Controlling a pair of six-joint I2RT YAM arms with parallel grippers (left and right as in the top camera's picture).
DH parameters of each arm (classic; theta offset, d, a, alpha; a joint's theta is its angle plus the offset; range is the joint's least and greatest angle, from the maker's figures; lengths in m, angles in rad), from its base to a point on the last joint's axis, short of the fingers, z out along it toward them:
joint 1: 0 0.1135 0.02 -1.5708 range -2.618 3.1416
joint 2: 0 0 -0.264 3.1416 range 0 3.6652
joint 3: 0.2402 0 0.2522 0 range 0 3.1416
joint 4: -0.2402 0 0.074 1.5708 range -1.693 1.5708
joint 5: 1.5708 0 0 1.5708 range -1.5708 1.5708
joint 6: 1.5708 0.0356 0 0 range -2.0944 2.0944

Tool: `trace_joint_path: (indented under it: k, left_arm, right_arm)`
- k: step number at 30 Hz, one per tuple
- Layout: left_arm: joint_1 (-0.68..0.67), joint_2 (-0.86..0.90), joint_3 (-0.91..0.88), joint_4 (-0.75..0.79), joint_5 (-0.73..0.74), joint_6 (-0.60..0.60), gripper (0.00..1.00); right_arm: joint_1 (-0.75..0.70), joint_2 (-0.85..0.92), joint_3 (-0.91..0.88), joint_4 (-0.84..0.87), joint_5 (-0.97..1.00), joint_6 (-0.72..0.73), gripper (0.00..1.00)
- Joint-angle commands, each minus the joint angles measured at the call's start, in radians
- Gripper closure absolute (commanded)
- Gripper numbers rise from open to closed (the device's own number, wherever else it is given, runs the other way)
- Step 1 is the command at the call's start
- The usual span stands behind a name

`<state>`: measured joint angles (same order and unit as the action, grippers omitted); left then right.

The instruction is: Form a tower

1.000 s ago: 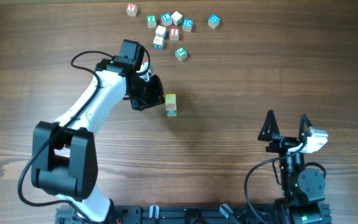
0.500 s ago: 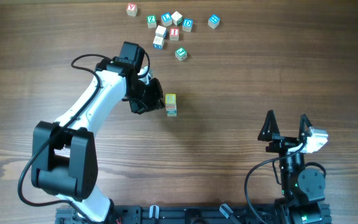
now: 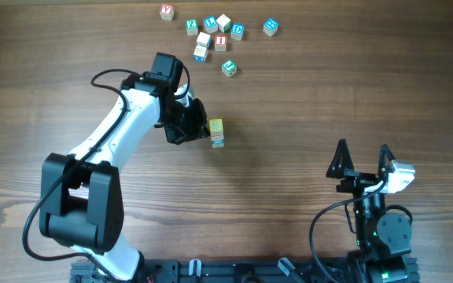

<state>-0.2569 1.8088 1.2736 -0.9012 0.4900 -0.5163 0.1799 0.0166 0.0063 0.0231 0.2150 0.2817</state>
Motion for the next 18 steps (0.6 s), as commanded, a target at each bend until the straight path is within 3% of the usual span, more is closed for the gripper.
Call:
trace_joint_path:
  k: [1, 6, 12, 18]
  left_arm:
    - [-0.003, 0.006, 0.002, -0.002, -0.108, 0.015, 0.96]
    - [0.072, 0.006, 0.110, -0.036, -0.238, 0.027, 0.96]
    - [0.110, 0.039, 0.602, -0.220, -0.435, 0.118, 0.96]
    - [0.089, 0.099, 0.673, 0.010, -0.495, 0.121, 0.94]
  right_arm:
    - [-0.004, -0.006, -0.001, 0.005, 0.014, -0.018, 0.00]
    - [-0.004, -0.006, -0.001, 0.005, 0.014, -0.017, 0.00]
    - [-0.004, -0.006, -0.001, 0.005, 0.014, -0.017, 0.00]
    - [-0.004, -0.005, -0.001, 0.005, 0.014, -0.017, 0.00]
